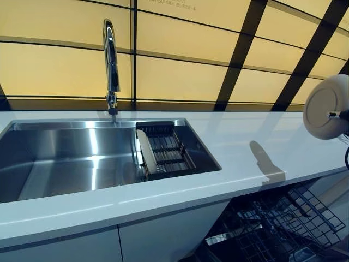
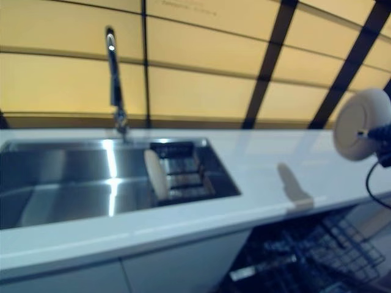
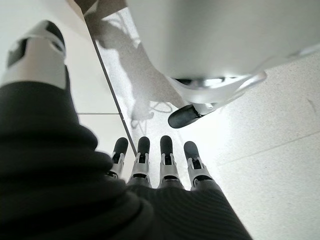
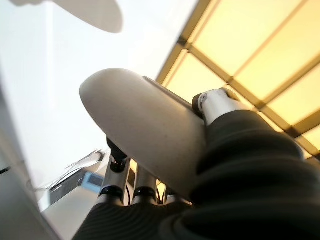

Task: Take plates into dishwasher

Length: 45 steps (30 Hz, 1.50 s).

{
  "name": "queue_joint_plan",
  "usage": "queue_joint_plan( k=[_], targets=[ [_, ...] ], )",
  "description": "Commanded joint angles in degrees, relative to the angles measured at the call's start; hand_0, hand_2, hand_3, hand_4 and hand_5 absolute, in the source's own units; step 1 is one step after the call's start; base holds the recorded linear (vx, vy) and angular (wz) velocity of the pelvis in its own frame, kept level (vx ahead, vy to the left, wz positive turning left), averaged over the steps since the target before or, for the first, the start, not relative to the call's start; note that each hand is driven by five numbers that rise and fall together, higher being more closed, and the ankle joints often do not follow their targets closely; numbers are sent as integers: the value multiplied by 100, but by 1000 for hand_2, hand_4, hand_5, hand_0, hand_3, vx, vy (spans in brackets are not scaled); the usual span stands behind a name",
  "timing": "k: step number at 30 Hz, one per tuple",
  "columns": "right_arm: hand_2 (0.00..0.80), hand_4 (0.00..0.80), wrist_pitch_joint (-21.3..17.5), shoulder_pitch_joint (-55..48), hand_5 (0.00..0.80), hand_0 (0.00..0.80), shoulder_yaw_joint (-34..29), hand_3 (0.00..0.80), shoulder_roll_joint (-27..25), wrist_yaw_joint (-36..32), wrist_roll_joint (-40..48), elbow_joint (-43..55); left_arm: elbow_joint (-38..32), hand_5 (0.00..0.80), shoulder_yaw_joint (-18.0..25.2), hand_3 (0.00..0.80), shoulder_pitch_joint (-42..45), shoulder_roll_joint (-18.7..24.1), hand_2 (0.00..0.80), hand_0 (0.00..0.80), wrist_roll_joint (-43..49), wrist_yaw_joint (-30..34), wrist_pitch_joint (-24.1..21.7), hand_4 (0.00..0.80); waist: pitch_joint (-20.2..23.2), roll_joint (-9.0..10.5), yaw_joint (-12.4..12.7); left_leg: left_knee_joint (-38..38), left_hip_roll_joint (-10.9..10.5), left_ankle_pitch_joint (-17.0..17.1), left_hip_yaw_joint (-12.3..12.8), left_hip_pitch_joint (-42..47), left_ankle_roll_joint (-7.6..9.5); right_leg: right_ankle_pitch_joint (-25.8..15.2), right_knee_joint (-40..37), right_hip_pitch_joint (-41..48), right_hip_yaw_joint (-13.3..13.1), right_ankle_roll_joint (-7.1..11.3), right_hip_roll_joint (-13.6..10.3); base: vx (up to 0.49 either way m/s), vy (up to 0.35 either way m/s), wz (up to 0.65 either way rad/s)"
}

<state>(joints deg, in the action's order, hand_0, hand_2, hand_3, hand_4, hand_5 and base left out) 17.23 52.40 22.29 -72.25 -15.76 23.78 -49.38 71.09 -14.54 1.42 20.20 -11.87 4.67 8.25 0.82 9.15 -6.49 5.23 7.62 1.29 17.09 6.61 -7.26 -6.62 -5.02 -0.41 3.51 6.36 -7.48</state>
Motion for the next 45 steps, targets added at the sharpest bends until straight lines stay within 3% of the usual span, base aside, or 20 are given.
queue_joint_plan(
  k=[1, 9, 19, 28, 36, 45],
  targets=[
    [800, 800, -382, 232, 800, 800, -446, 800, -542, -52, -230, 298, 227, 0, -78, 0, -317, 33, 0, 0, 354, 14, 33, 0, -170, -45, 44, -89, -60, -235, -34, 234, 277, -158, 88, 75, -35, 414, -163, 12, -7, -5],
    [800, 800, -585, -1363, 800, 800, -1460, 800, -469, -284, -486, 745, 196, 0, 55, 0, -345, 44, 0, 0, 449, 50, 55, 0, -237, -80, -177, -122, -54, -293, 111, 267, 306, -179, 112, -41, -180, 430, -150, 4, -22, -10],
    [800, 800, -1028, -2808, 800, 800, -2159, 800, -312, -565, -1347, 1246, 120, 0, 200, 0, -318, 41, 0, 0, 493, 23, 61, 0, -323, -137, -347, -156, -63, -334, 245, 290, 316, -206, 108, -140, -269, 440, -144, -2, -28, -9],
    [800, 800, -1587, -3623, 800, 800, -2228, 800, -250, -1220, -1969, 1929, -6, 0, 402, 0, -262, 60, 0, 0, 662, 60, 84, 0, -387, -163, -446, -154, -55, -316, 304, 260, 299, -215, 124, -219, -285, 438, -117, -11, -10, -1],
    [800, 800, -1699, -4018, 800, 800, -2128, 800, 197, -1682, -2141, 2017, -12, 0, 472, 0, -294, 45, 0, 0, 816, 94, 89, 0, -394, -149, -411, -135, -50, -315, 282, 266, 293, -208, 111, -203, -243, 438, -108, 0, 0, 0],
    [800, 800, -1860, -4056, 800, 800, -1850, 800, 681, -1525, -2650, 1649, -38, 0, 420, 0, -364, 69, 0, 0, 863, 104, 77, 0, -442, -153, -305, -139, -21, -322, 222, 261, 286, -210, 101, -187, -162, 468, -139, -2, -8, 0]
  ],
)
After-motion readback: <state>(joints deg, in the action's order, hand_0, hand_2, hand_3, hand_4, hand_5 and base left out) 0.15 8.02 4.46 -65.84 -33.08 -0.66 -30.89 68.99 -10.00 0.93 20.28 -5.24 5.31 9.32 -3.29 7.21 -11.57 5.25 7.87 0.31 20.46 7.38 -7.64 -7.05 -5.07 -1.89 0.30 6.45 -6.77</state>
